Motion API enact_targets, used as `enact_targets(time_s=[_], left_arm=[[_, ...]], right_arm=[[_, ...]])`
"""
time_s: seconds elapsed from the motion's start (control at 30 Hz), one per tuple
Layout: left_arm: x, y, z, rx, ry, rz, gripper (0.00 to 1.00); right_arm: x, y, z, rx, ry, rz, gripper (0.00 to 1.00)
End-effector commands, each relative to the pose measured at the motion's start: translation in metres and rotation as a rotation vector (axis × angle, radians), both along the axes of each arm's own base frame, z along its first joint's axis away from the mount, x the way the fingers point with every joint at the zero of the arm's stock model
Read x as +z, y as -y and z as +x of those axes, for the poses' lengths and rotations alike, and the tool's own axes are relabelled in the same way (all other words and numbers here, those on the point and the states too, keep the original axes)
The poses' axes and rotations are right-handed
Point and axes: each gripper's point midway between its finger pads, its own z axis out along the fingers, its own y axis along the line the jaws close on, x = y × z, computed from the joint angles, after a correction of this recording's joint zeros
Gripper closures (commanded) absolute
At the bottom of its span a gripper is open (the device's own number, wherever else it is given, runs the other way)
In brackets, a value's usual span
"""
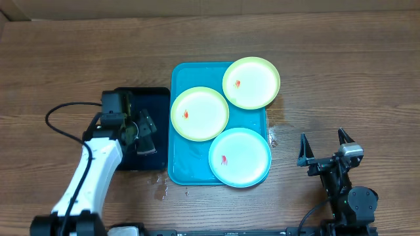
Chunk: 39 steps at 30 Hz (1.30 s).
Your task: Clean dirty plates on tray and stack at the side
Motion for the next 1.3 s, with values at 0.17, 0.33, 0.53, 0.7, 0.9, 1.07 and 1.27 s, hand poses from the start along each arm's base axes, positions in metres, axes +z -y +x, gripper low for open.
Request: enact_targets(time_s=[0.17, 0.33, 0.53, 0.7, 0.9, 1.07, 1.27], left_arm=[[-0.043, -0.004, -0.004, 0.036, -0.11, -0.003, 0.3], [-0.05, -0.004, -0.003, 0.038, -0.121, -0.004, 0.44], [-0.054, -0.004, 0.0, 0.039, -0.122, -0.003, 0.56], [-0.068, 0.001, -0.002, 0.03, -0.157, -0.031, 0.64], [-0.075, 0.004, -0.003, 0.024, -0.172, -0.047, 0.85], [-0.072, 0.004, -0.003, 0.033, -0.168, -0.051, 0.96], [-0.053, 0.004, -0.004, 0.026, -0.155, -0.047, 0.96]], right_arm=[[-0.003, 0.002, 0.001, -0.009, -0.002, -0.001, 0.0], [-0.003, 0.002, 0.001, -0.009, -0.003, -0.001, 0.0], [-0.003, 0.002, 0.001, -0.009, -0.002, -0.001, 0.0], [-0.003, 0.002, 0.001, -0.009, -0.002, -0.001, 0.0], [-0.003, 0.002, 0.001, -0.009, -0.003, -0.001, 0.0], [-0.003, 0.002, 0.001, -0.009, -0.003, -0.001, 0.0], [-0.002, -0.006, -0.001, 0.038, -0.006, 0.051, 0.0]])
